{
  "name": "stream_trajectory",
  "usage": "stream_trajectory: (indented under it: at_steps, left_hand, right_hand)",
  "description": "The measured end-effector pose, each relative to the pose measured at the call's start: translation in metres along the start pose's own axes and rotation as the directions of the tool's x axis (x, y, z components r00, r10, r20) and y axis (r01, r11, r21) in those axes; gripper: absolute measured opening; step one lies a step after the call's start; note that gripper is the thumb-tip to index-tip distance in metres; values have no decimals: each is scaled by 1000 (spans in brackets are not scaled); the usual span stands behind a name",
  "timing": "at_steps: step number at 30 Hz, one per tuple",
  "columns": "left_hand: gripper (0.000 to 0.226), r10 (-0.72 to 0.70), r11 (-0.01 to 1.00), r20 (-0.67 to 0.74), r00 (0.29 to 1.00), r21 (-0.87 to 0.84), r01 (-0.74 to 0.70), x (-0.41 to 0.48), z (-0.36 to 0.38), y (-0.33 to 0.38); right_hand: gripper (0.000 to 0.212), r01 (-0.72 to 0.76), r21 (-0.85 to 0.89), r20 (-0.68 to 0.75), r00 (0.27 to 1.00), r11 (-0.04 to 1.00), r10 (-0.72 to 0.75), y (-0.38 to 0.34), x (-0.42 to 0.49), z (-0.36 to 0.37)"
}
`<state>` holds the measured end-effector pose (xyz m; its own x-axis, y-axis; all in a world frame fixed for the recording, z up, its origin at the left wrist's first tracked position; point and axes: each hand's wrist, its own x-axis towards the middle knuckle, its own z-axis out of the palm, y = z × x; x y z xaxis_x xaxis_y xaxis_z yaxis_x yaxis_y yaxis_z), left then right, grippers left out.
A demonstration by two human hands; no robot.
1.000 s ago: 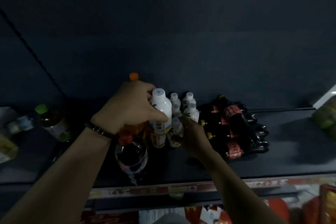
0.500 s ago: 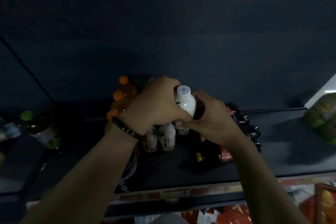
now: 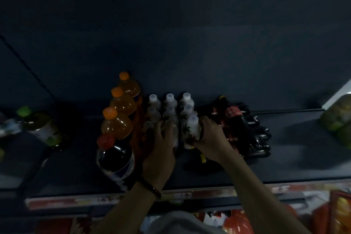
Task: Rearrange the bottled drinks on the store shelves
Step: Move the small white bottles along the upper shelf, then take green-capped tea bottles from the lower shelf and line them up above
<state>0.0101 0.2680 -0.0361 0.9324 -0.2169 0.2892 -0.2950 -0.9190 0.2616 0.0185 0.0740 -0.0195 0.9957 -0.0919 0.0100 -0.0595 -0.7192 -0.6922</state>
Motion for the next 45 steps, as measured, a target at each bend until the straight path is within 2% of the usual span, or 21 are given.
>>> stream_trajectory:
  at_steps: [2,4,8,14,18,22,25,27,29,31,34,38,41,45]
  left_hand:
    - [78,-25,997,6,1000,80,25,-1,9,-3]
    - [75,-35,992,-14,999,121,36,-1,13,-3]
    - [79,-37,993,-37,999,111,41,4,12,-4]
    - [83,-66,995,-27,997,76,68,2,15,-1]
    - [80,-67,996,-10,998,-55,66,4,13,0]
    - [83,-130,940,-26,991,-321,115,-10,-8,12]
    - [61,-12,934,-65,998,-357,-12,-34,-24,18]
    - [32,69,911,56,996,-412,-40,-54,-29,20]
    - [24,140,895,270,953,-446,-5,-77,-34,24]
    - [25,256,880,429,866,-474,-26,-99,-30,31]
    - [17,393,863,571,720,-499,-76,-129,-8,41]
    - [13,424,894,690,587,-423,-149,-147,26,52]
    - [13,420,897,707,569,-417,-144,-150,48,68]
    - [15,371,921,731,573,-370,-125,-150,81,101]
  right_hand:
    - [63,9,-69,-4,1000,998,-9,4,2,13]
    - [66,-17,-64,-18,1000,998,16,7,1,23]
    - [66,-72,4,-89,993,997,72,6,-1,30]
    - [69,-85,26,-95,992,996,87,3,-7,33]
    - [60,-42,41,-108,993,998,46,8,-15,29]
    - [50,-5,24,-181,983,1000,9,6,-33,15]
    - [43,-6,-12,-262,965,1000,2,7,-61,2]
    - [36,-85,-21,-328,942,996,73,10,-90,-5]
    - [29,-198,-47,-344,923,979,171,16,-130,-8]
    - [22,-284,-83,-336,910,955,241,29,-172,-7]
    - [28,-401,-65,-274,888,914,370,52,-223,1]
    - [26,-532,-37,-175,837,846,518,84,-262,12]
    - [25,-561,-22,-120,823,828,555,112,-271,12]
    - [42,-566,-21,-76,823,824,563,163,-268,6]
